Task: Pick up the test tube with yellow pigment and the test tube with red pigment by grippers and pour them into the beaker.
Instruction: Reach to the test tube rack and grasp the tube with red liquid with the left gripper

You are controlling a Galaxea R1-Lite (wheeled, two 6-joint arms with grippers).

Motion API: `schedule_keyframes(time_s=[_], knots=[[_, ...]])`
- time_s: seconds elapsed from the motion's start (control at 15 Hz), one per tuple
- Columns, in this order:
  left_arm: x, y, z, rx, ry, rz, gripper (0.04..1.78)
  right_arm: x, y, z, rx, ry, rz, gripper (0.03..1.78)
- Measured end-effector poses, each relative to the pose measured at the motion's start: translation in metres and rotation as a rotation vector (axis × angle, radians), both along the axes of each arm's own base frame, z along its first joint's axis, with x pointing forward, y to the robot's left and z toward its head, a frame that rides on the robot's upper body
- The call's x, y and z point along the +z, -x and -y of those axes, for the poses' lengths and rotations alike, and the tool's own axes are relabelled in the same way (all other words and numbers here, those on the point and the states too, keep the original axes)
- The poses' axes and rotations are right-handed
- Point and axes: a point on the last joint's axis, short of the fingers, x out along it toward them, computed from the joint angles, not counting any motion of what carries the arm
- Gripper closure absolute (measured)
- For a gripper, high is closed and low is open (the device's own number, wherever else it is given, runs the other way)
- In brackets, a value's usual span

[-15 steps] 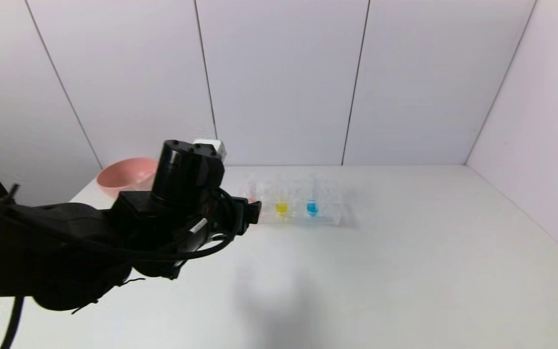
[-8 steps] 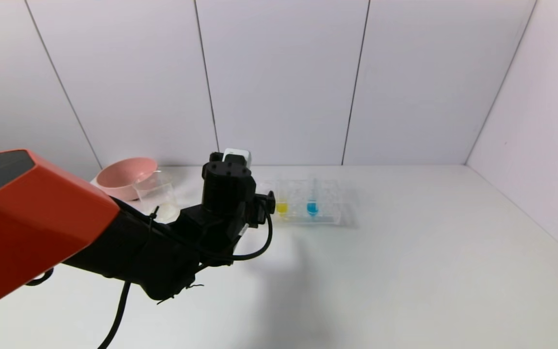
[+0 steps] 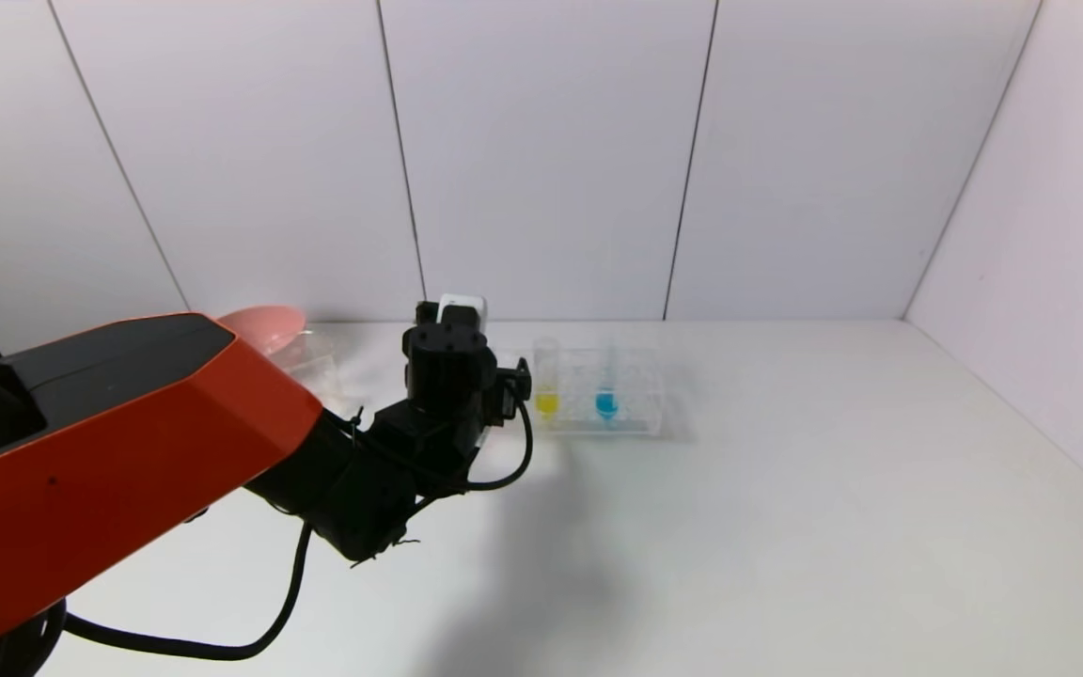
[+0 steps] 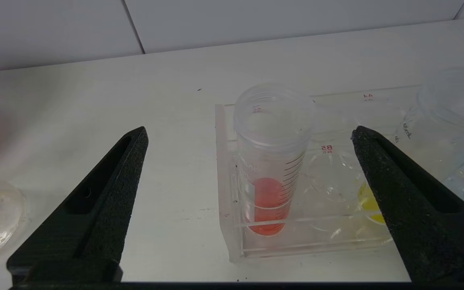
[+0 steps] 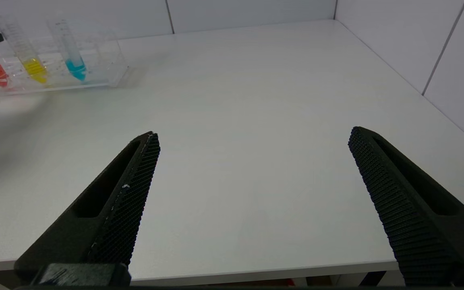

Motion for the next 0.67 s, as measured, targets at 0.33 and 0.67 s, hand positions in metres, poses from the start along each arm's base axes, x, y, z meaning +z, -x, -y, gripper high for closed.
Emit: schedule_keyframes(time_s=[0.33,0.67], knots=[[-0.0033,-0.001,0.0015,-0.007,0.009,0.001,0.46,0.0,0.0,0.0,0.0,0.0,0.0,0.1],[-0.0029,-0.0004,0.0023,-0.014,0.018,0.01,1.32,0.0,0.0,0.0,0.0,0.0,0.0,0.1]])
